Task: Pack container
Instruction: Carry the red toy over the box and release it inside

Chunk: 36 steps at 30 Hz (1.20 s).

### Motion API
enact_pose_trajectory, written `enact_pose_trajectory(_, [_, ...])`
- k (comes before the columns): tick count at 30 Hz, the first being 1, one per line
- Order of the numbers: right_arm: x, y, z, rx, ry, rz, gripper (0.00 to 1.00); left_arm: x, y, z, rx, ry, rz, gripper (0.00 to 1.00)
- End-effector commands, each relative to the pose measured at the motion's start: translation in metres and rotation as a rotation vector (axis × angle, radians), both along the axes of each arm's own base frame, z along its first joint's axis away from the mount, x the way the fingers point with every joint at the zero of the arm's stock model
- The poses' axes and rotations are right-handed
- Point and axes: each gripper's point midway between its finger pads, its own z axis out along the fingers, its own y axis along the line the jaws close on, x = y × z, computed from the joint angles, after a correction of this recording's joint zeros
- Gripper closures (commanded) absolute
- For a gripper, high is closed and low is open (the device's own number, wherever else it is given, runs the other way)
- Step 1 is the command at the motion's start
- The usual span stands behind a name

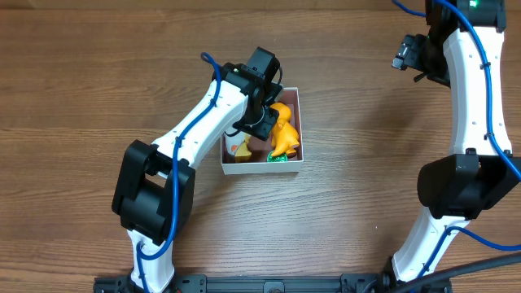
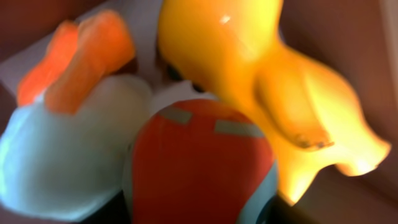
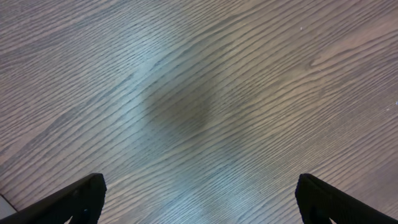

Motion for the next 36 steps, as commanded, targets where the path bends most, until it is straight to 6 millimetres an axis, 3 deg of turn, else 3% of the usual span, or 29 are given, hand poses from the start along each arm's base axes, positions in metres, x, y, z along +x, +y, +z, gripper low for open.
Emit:
enact_pose_trajectory(1, [0.003,-0.003,0.010,-0.012,-0.031,-0.006,0.00,0.006,0.006,-0.002,0.044,-0.015,0.014,0.17])
enact_pose_trajectory(3, [0.003,-0.003,0.010,-0.012,-0.031,-0.006,0.00,0.006,0.006,-0.002,0.043,-0.016,0.015,0.10])
enact_pose_trajectory(6, [0.003,-0.003,0.010,-0.012,-0.031,-0.006,0.00,0.006,0.006,-0.001,0.044,-0.015,0.015,0.08])
enact_pose_trajectory(10, [0.003,-0.003,0.010,-0.012,-0.031,-0.006,0.00,0.008,0.006,0.011,0.048,-0.023,0.016,0.11])
enact_pose_trajectory(14, [0.003,-0.003,0.010,-0.012,-0.031,-0.006,0.00,0.020,0.000,0.039,0.024,-0.066,0.017,0.18])
enact_pose_trajectory(17, [0.002,-0.003,0.010,-0.012,-0.031,-0.006,0.00,0.035,-0.009,0.064,-0.014,-0.134,0.018,0.36])
enact_pose_trajectory(20, [0.003,-0.003,0.010,-0.012,-0.031,-0.006,0.00,0.046,-0.015,0.078,-0.042,-0.185,0.020,0.80])
enact_pose_trajectory(22, [0.003,-0.003,0.010,-0.012,-0.031,-0.006,0.00,0.049,-0.017,0.079,-0.049,-0.197,0.021,0.96])
enact_pose_trajectory(36, [0.002,-0.003,0.010,-0.012,-0.031,-0.006,0.00,0.035,-0.010,0.056,-0.013,-0.132,0.017,0.96])
